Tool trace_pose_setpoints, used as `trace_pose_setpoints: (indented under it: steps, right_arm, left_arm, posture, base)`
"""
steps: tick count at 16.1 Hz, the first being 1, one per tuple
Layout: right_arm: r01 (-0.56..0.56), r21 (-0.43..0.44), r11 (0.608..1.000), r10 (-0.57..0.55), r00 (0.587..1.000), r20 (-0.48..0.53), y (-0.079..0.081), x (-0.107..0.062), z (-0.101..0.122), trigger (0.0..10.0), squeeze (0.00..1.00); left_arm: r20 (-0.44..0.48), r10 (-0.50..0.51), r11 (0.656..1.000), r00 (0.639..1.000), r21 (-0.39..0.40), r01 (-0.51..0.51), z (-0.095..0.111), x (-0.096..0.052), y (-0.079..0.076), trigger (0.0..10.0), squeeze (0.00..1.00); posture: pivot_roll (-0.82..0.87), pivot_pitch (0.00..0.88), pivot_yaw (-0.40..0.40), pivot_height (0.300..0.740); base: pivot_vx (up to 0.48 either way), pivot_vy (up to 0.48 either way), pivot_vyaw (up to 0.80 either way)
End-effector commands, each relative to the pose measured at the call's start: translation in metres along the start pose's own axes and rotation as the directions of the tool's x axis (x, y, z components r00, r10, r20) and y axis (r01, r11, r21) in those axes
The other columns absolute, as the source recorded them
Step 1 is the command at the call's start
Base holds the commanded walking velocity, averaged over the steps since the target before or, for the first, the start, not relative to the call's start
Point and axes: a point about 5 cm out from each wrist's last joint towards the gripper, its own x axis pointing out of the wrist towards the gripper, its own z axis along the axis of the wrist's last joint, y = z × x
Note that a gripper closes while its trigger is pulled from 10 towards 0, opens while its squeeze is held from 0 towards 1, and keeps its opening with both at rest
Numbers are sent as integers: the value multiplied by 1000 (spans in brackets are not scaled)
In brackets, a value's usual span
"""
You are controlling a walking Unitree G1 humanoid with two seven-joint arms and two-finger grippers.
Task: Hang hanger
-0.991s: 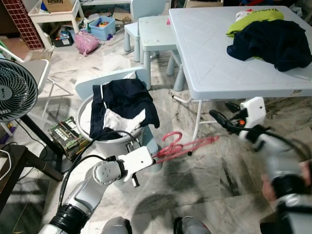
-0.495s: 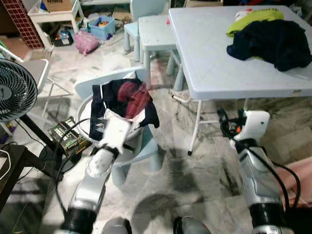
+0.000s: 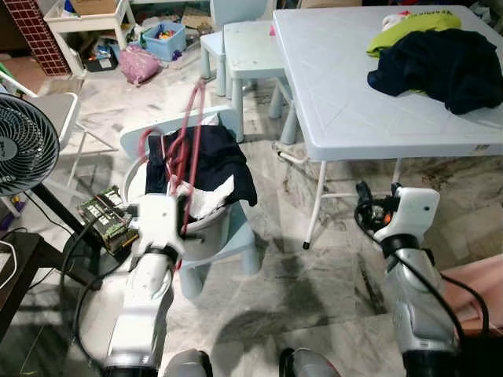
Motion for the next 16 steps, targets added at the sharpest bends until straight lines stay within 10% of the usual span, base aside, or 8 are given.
trace_pose_setpoints:
  steps: [1,16]
  right_arm:
    - [6,-2,1000,-6,1000,4,3,-1,4,10000,0]
    - [102,-29,994,-103,994,-20,-4,13,6,10000,0]
  left_arm:
    - [-21,50,998,999,-31,-51,0,-7,9,10000,0]
    - [-92,-20,998,996,-64,14,-2,-6,4,10000,0]
  posture:
    - [3,56,19,740]
    - [2,53,35,740]
  base:
    - [0,0,0]
    - [0,0,0]
